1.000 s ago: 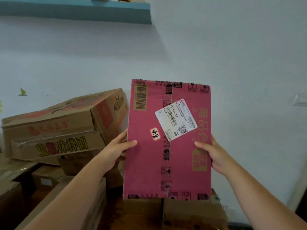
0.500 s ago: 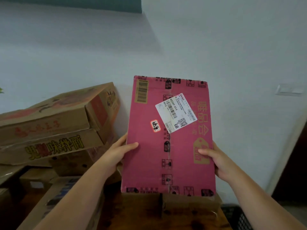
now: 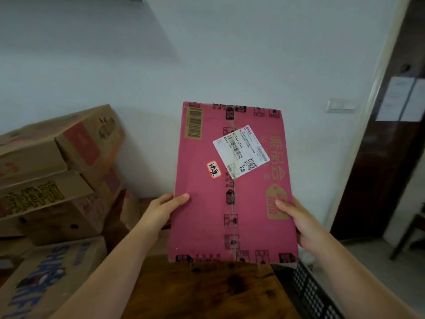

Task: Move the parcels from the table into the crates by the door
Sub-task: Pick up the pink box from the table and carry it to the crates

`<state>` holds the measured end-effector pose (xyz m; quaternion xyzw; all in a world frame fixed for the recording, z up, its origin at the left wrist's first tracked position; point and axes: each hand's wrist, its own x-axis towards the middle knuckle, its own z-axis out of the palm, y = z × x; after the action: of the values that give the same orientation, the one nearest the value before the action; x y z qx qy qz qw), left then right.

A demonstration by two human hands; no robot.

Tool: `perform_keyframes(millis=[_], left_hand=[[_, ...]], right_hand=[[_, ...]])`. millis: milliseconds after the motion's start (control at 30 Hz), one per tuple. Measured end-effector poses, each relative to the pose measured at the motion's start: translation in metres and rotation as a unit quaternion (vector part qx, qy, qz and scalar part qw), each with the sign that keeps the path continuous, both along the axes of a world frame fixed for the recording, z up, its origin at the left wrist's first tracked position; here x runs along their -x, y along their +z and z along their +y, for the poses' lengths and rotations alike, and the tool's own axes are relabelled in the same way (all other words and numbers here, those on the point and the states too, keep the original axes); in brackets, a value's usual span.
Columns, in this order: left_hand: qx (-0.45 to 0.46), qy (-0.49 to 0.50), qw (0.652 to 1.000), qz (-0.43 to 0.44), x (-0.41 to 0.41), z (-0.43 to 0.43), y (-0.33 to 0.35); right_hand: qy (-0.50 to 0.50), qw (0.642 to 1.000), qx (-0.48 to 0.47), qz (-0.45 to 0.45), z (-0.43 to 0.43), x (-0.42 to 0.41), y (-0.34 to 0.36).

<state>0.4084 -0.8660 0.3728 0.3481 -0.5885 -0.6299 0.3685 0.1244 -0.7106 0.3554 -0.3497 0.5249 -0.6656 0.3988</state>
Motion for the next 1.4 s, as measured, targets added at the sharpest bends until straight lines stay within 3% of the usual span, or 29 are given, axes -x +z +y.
perform_keyframes(millis=[500, 700, 1000, 1400], left_hand=[[-0.041, -0.112, 0.993, -0.016, 0.233, 0.197, -0.050], [-0.052, -0.151, 0.987, -0.023, 0.295, 0.240, -0.070], [-0.059, -0.169, 0.984, -0.028, 0.389, 0.242, -0.094], [-0.086, -0.168, 0.982, -0.031, 0.516, 0.166, -0.116]], right_hand=[[-0.107, 0.994, -0.010, -0.027, 0.263, 0.182, -0.046], [-0.151, 0.988, -0.024, -0.025, 0.321, 0.226, -0.063], [-0.197, 0.979, -0.035, -0.030, 0.339, 0.290, -0.085], [-0.198, 0.976, -0.079, -0.036, 0.266, 0.408, -0.086]])
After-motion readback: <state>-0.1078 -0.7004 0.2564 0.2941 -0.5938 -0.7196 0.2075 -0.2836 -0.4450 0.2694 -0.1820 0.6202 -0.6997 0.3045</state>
